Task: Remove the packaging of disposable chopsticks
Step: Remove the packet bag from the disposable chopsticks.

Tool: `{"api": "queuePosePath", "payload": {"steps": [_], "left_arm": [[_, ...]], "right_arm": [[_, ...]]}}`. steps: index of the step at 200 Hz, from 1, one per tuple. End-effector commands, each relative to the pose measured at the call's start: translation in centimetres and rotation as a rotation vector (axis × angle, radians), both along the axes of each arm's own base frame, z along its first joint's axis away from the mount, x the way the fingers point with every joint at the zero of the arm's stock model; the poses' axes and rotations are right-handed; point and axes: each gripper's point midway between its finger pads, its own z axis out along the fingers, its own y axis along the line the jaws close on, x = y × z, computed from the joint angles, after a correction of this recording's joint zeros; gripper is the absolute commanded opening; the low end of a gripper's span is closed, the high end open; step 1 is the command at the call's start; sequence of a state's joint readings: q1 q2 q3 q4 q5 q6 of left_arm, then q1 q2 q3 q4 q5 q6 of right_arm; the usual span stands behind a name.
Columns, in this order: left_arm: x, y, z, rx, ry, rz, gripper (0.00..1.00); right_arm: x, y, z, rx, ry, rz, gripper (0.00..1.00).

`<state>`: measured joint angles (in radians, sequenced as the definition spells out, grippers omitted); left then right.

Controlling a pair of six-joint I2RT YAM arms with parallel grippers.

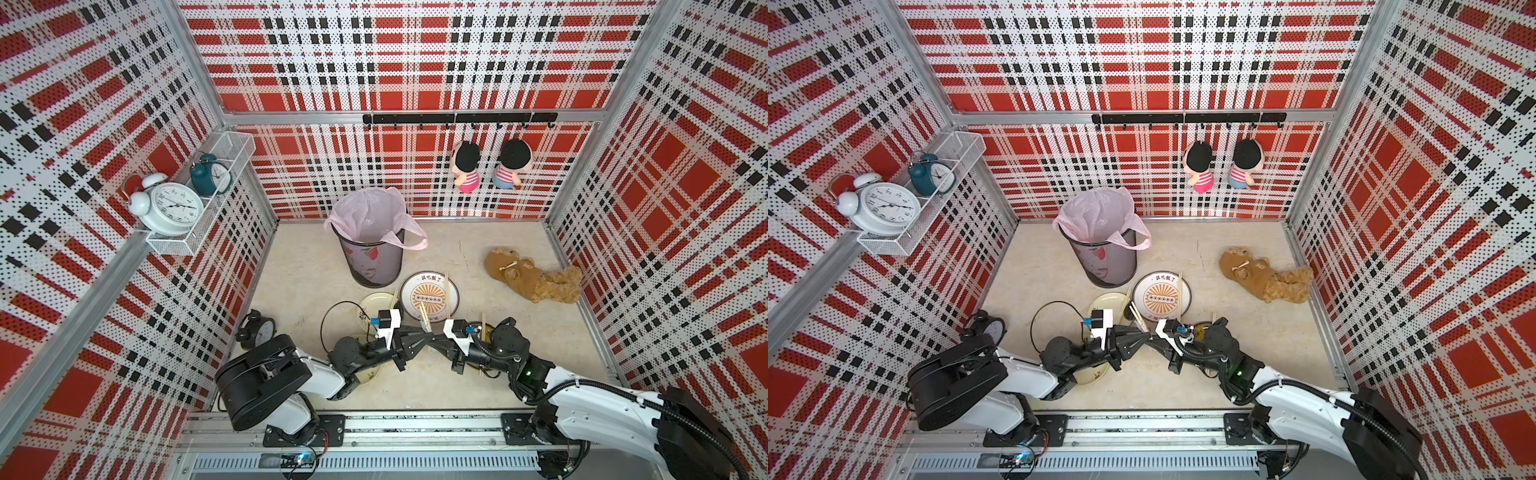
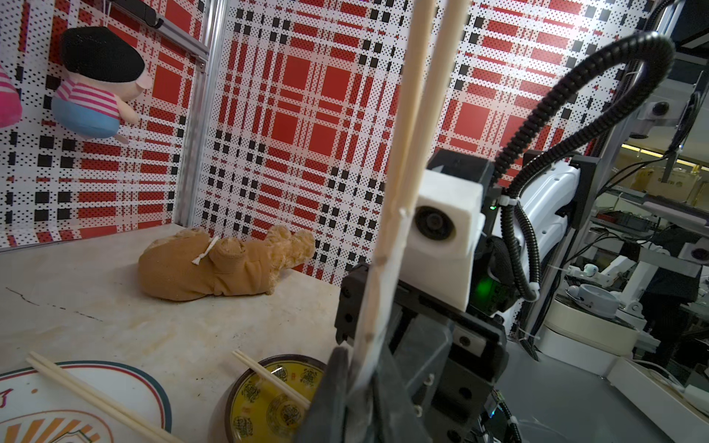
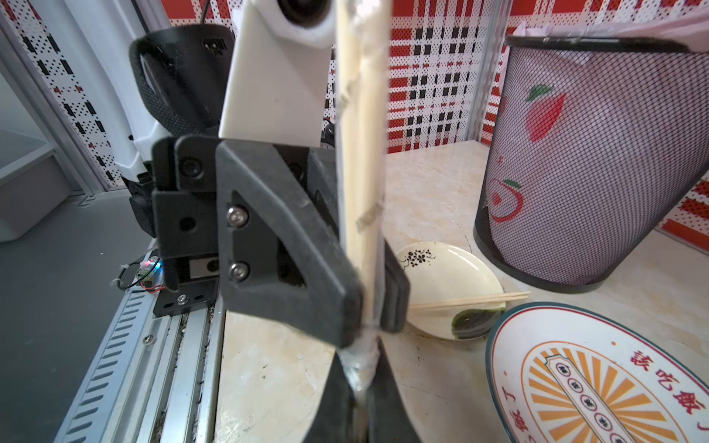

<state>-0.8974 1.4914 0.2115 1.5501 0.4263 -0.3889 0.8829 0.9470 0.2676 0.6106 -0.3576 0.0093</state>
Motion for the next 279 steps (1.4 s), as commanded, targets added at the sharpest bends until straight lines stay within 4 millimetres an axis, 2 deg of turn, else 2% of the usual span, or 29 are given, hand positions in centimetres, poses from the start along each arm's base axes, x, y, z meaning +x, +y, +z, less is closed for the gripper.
{"api": "queuePosePath", "payload": {"steps": [1,52,66,90,116,137,153,162,171,198,207,216,232,252,261,266,275,279], "left_arm": [[0.2,-0.6,-3.8,0.138,0.094,-0.013,0.22],[0.5,-0.6,0.1,0.083,0.011,0.011,0.28],[0.5,-0.6,1.2,0.070,-0.009,0.018,0.36],[0.7,0.0,3.4,0.026,-0.056,0.058,0.57],[1.7,0.9,5.6,-0.001,-0.100,0.148,0.75],[2.0,1.4,7.2,-0.026,-0.128,0.186,0.82],[2.1,1.3,8.2,-0.040,-0.151,0.190,0.83],[2.1,1.0,8.6,-0.042,-0.159,0.186,0.81],[2.2,0.7,8.9,-0.043,-0.164,0.177,0.75],[2.1,-0.3,8.5,-0.024,-0.160,0.135,0.38],[2.3,-0.5,8.3,-0.016,-0.153,0.136,0.30],[2.4,-0.7,7.8,-0.006,-0.145,0.130,0.27],[2.3,-1.0,6.9,0.013,-0.129,0.112,0.26],[2.2,-1.4,6.0,0.031,-0.112,0.097,0.36],[2.2,-1.6,5.6,0.039,-0.106,0.095,0.37],[2.2,-1.6,5.4,0.043,-0.103,0.095,0.34],[2.3,-1.6,5.1,0.047,-0.098,0.096,0.19],[2.3,-1.6,5.0,0.050,-0.098,0.095,0.17]], "right_arm": [[-0.4,-0.7,6.5,0.205,-0.175,-0.012,0.00],[0.0,-0.6,3.8,0.168,-0.113,-0.022,0.00],[-0.1,-0.6,3.3,0.165,-0.103,-0.021,0.00],[-0.1,-0.5,2.4,0.153,-0.085,-0.017,0.00],[-0.2,-0.3,1.7,0.140,-0.067,-0.005,0.00],[-0.4,-0.3,1.3,0.132,-0.055,0.007,0.00],[-0.4,-0.3,0.9,0.128,-0.050,0.009,0.00],[-0.5,-0.3,0.9,0.128,-0.050,0.011,0.00],[-0.5,-0.3,0.9,0.129,-0.049,0.012,0.00],[-0.7,-0.6,0.9,0.129,-0.049,0.010,0.00],[-0.8,-0.7,1.0,0.130,-0.053,0.007,0.00],[-0.8,-0.8,1.2,0.132,-0.057,0.005,0.00],[-0.8,-0.9,1.4,0.135,-0.061,0.001,0.00],[-0.8,-0.9,1.7,0.136,-0.066,-0.001,0.00],[-0.7,-0.9,1.8,0.137,-0.067,0.000,0.00],[-0.8,-0.8,1.9,0.139,-0.069,0.002,0.00],[-0.8,-0.8,2.0,0.142,-0.072,0.002,0.00],[-0.8,-0.8,2.1,0.142,-0.072,0.004,0.00]]}}
